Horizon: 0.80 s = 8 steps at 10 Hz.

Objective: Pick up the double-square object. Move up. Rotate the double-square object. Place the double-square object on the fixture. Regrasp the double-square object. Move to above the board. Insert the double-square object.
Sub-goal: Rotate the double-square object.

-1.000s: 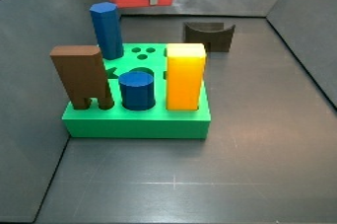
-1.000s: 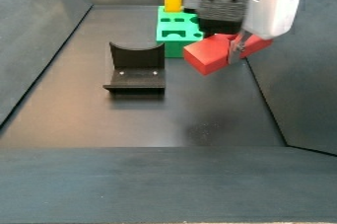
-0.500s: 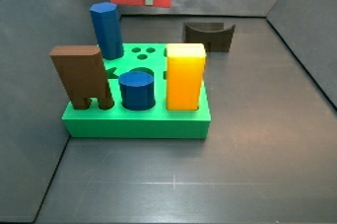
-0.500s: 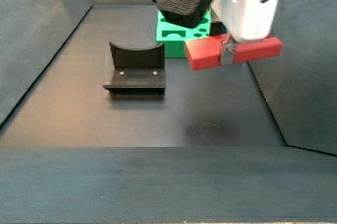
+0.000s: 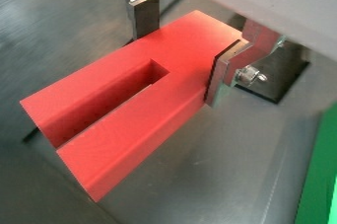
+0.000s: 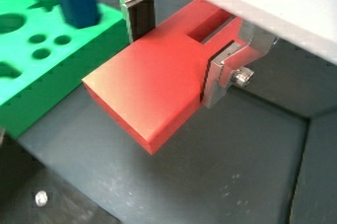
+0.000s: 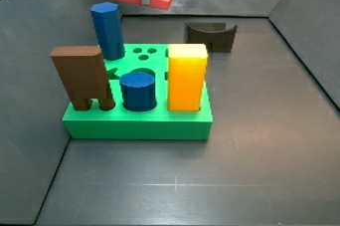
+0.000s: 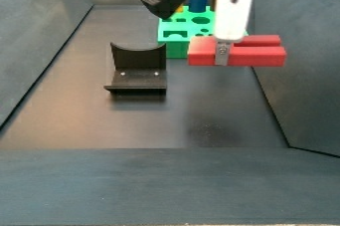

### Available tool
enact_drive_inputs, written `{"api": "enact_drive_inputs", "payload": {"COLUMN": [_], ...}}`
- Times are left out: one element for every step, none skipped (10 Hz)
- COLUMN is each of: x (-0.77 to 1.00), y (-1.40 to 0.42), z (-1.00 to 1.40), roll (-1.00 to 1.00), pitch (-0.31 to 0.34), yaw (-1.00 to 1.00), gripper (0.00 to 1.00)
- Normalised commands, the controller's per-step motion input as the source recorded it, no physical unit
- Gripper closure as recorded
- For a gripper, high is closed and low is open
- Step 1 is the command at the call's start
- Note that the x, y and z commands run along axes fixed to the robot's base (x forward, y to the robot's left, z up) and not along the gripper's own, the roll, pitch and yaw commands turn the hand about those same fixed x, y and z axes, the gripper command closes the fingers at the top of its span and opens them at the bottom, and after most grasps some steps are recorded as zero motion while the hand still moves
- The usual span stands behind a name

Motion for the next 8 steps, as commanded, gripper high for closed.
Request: {"api": "enact_drive_inputs", "payload": {"x": [0.01, 0.01, 0.01, 0.01, 0.01, 0.01, 0.01, 0.01], "y": [0.02, 0.02, 0.02, 0.02, 0.02, 0.02, 0.02, 0.02], "z": [-0.02, -0.02, -0.02, -0.02, -0.02, -0.02, -0.02, -0.02], "roll": [-0.01, -0.01, -0.02, -0.02, -0.02, -0.02, -0.02, -0.02], "pitch": [-0.007, -0.007, -0.008, -0.008, -0.008, -0.009, -0.009, -0.01], "yaw": [-1.0, -1.0, -1.0, -1.0, -1.0, -1.0, -1.0, -1.0], "gripper": [1.0, 1.0, 1.0, 1.0, 1.0, 1.0, 1.0, 1.0]}}
